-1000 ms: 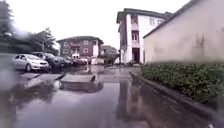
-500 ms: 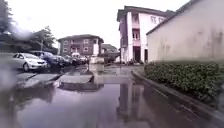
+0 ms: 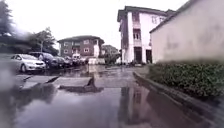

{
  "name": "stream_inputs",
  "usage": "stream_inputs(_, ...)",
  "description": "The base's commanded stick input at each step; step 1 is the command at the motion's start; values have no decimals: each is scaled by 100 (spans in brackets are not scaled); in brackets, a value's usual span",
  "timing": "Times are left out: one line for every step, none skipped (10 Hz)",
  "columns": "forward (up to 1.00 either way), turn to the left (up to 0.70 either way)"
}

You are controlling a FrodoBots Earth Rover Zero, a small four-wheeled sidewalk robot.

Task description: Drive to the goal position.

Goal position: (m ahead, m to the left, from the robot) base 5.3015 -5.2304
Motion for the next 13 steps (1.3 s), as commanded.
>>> stream_inputs(70,0)
stream_inputs(70,0)
stream_inputs(70,0)
stream_inputs(70,0)
stream_inputs(70,0)
stream_inputs(70,0)
stream_inputs(70,0)
stream_inputs(70,0)
stream_inputs(70,0)
stream_inputs(70,0)
stream_inputs(70,0)
stream_inputs(70,0)
stream_inputs(70,0)
